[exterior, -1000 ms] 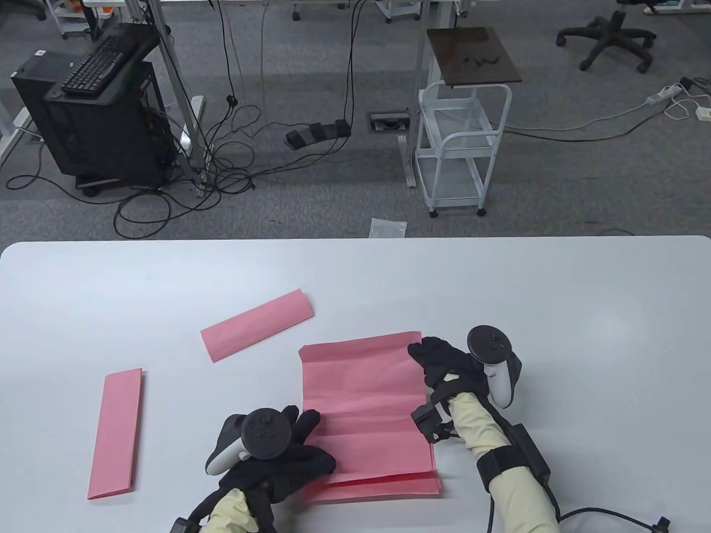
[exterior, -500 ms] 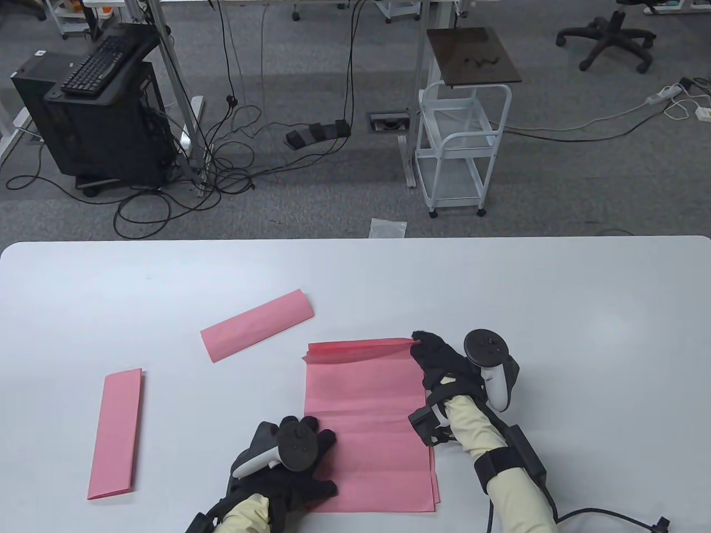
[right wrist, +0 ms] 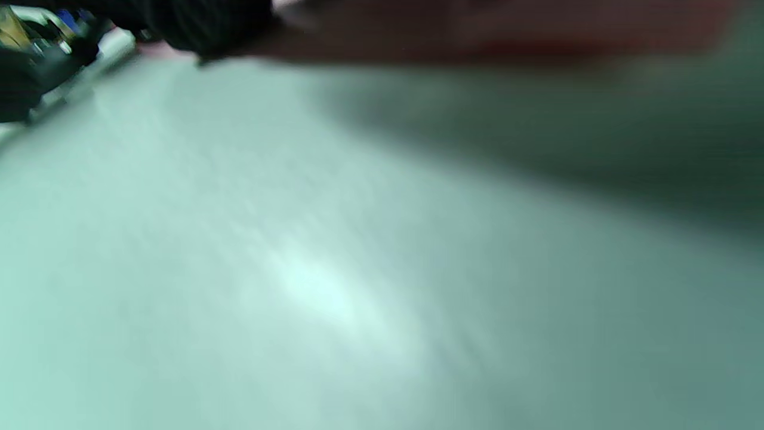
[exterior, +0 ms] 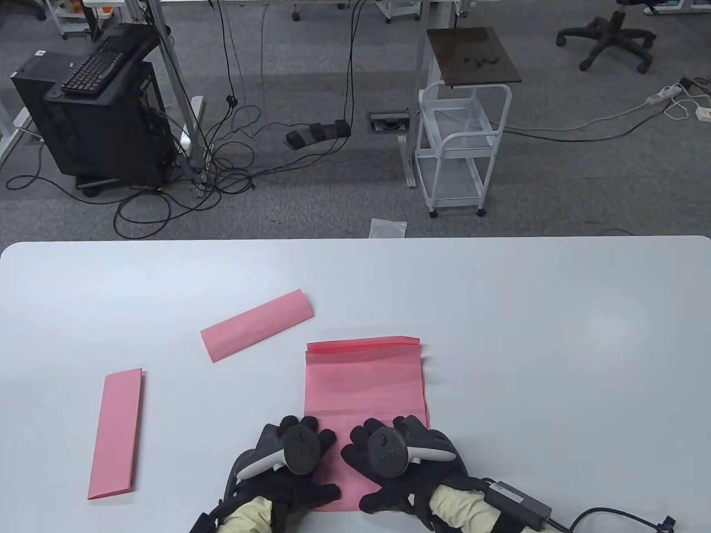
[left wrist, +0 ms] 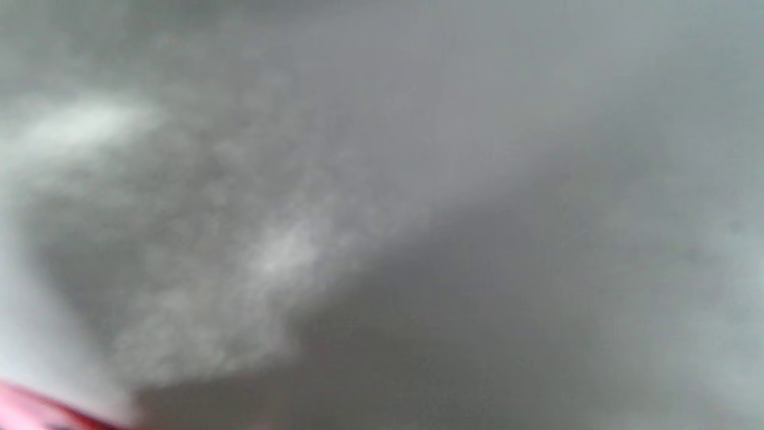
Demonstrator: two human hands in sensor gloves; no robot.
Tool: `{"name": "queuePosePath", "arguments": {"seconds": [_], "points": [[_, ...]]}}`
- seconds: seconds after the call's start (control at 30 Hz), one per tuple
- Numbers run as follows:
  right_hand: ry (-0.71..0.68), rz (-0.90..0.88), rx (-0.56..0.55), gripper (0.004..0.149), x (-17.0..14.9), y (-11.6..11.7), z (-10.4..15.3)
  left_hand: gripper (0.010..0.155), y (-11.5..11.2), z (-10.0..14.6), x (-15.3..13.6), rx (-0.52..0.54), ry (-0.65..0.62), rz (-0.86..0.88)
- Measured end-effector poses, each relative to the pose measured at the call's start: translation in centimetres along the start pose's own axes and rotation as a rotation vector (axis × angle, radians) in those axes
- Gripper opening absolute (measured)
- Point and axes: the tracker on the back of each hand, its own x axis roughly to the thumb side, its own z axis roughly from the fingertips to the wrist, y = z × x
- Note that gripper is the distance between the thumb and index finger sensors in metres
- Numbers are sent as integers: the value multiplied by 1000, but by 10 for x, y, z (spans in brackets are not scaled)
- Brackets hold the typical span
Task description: Unfold complexly folded papers and stack
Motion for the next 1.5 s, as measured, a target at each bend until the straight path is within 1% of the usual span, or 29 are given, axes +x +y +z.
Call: {"name": "queuePosePath", "arguments": {"seconds": [0.03, 0.13, 0.17, 0.3, 0.37, 0.47, 0.53, 0.6, 0.63, 0.67, 0.7, 0.8, 0.87, 0.9, 0.93, 0.97, 1.0, 1.03, 1.07, 1.13, 1.2, 1.3, 1.37, 1.4, 1.43, 1.47, 1.5], "points": [[20, -27, -33, 77, -7, 1, 5, 93, 0, 0, 0, 0, 2, 0], [61, -95, -13, 73, -28, 6, 19, 93, 0, 0, 0, 3, 10, 8], [87, -121, -25, 71, -39, 8, 29, 93, 0, 0, 0, 4, 11, 9], [142, -157, -37, 69, -63, 14, 50, 93, 0, 0, 0, 6, 15, 16], [153, -181, -50, 69, -69, 17, 55, 93, 0, 0, 0, 6, 17, 21], [151, -203, -61, 69, -68, 18, 55, 93, 0, 0, 0, 5, 17, 23], [133, -185, -75, 69, -61, 11, 55, 93, 0, -1, 0, 5, 18, 20], [92, -151, -176, 72, -51, 1, 53, 93, 0, -1, 0, 4, 17, 17], [57, -154, -207, 72, -43, -4, 48, 93, 0, -1, 0, 1, 16, 17], [43, -150, -204, 72, -38, -7, 44, 93, 0, -1, 0, 0, 16, 16], [22, -138, -172, 72, -30, -10, 32, 93, 0, -1, 0, -1, 16, 16], [26, -83, -82, 71, -19, -12, 8, 93, 0, -1, 0, -6, 15, 12], [49, -68, -45, 71, -26, -16, -3, 93, 0, -1, 1, -7, 13, 11], [53, -97, -32, 69, -33, -19, -5, 93, 0, -1, 1, -9, 11, 13], [77, -127, -50, 65, -40, -23, -6, 93, 0, -1, 1, -10, 10, 14], [127, -175, -92, 62, -57, -29, -6, 93, 0, -1, 1, -12, 8, 15], [151, -191, -104, 61, -64, -32, -6, 93, 0, -1, 1, -12, 8, 15], [211, -240, -132, 58, -83, -38, -4, 93, 0, -1, 1, -10, 9, 13], [231, -261, -141, 57, -90, -40, -3, 93, 0, -1, 1, -10, 9, 12], [314, -345, -199, 55, -116, -45, 4, 93, 0, -1, 1, -8, 10, 11], [335, -378, -218, 54, -124, -46, 7, 93, 0, -1, 1, -9, 10, 12], [345, -373, -222, 54, -121, -47, 7, 93, 0, -1, 1, -10, 11, 11], [347, -294, -240, 54, -113, -52, 8, 93, 0, -1, 1, -12, 11, 11], [334, -240, -277, 54, -106, -53, 9, 93, 0, -1, 1, -11, 12, 11], [300, -203, -319, 56, -99, -53, 9, 93, 0, -1, 1, -11, 12, 11], [218, -189, -341, 58, -89, -51, 8, 93, 0, -1, 1, -11, 12, 11], [151, -215, -316, 63, -79, -47, 5, 93, 0, -1, 1, -11, 12, 11]]}}
